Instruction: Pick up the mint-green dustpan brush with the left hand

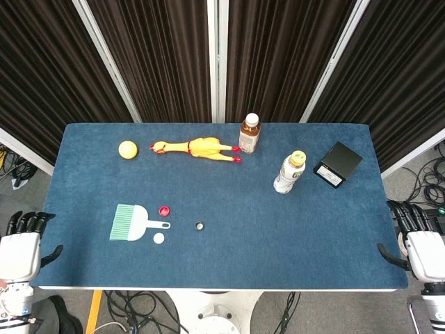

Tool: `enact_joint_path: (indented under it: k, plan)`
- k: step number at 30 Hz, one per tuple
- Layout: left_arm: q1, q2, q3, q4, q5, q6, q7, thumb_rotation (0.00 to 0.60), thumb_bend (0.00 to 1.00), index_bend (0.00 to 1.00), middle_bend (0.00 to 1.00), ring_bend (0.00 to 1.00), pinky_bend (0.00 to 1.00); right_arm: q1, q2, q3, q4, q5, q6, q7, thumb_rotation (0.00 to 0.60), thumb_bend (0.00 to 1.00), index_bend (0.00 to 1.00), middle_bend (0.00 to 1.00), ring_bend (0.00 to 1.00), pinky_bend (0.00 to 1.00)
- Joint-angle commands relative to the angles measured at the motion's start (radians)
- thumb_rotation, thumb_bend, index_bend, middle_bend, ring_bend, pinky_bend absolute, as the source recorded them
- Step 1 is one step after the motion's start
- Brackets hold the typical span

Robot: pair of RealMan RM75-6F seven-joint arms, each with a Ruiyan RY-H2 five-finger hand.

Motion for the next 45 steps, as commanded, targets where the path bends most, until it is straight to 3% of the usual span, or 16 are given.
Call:
enact_joint_path:
  k: [1,9,14,19,22,24,28,34,45]
  plan:
    - [-0.006,0.010,0.001,-0.009,0.001,-0.014,0.005,0.600,0.14,0.27,0.26,0.20,0.14,0.000,0.000,0.000,-0.001,0.000,0.000,-0.001,0.600,0.17,0.00,0.10,0.00,0.00]
    - [-0.039,0.039,-0.005,-0.045,0.024,-0.054,-0.005,0.600,0.14,0.27,0.26,0.20,0.14,-0.003,0.008,0.003,-0.002,-0.006,0.018,0.000,0.600,0.17,0.00,0.10,0.00,0.00]
    - [-0.120,0.058,-0.039,-0.059,0.047,-0.135,0.011,0.600,0.12,0.27,0.26,0.20,0.14,-0.002,0.017,0.013,-0.001,-0.011,0.036,-0.009,0.600,0.17,0.00,0.10,0.00,0.00]
    - [-0.230,0.061,-0.073,-0.084,0.010,-0.296,0.016,0.600,0.09,0.13,0.07,0.05,0.07,0.002,0.025,0.017,-0.002,-0.014,0.039,-0.008,0.600,0.17,0.00,0.10,0.00,0.00]
    - [-0.306,0.033,-0.092,-0.065,-0.032,-0.401,0.060,0.600,0.10,0.12,0.06,0.04,0.07,0.001,0.026,0.016,0.003,-0.010,0.036,-0.002,0.600,0.17,0.00,0.10,0.00,0.00]
    - [-0.343,0.014,-0.099,-0.059,-0.083,-0.468,0.092,0.600,0.11,0.13,0.11,0.06,0.08,-0.001,0.026,0.015,0.007,-0.006,0.035,0.003,0.600,0.17,0.00,0.10,0.00,0.00]
    - [-0.417,-0.065,-0.119,-0.013,-0.185,-0.565,0.137,0.600,0.15,0.28,0.29,0.20,0.12,-0.002,0.025,0.015,0.015,-0.001,0.034,0.013,0.600,0.17,0.00,0.10,0.00,0.00]
    - [-0.486,-0.191,-0.114,0.089,-0.242,-0.610,0.174,0.600,0.16,0.36,0.36,0.24,0.15,-0.005,0.023,0.015,0.025,0.005,0.034,0.020,0.600,0.17,0.00,0.10,0.00,0.00]
    - [-0.518,-0.311,-0.057,0.132,-0.277,-0.577,0.303,0.600,0.16,0.36,0.41,0.25,0.15,-0.013,0.015,0.013,0.039,0.018,0.033,0.032,0.600,0.17,0.00,0.10,0.00,0.00]
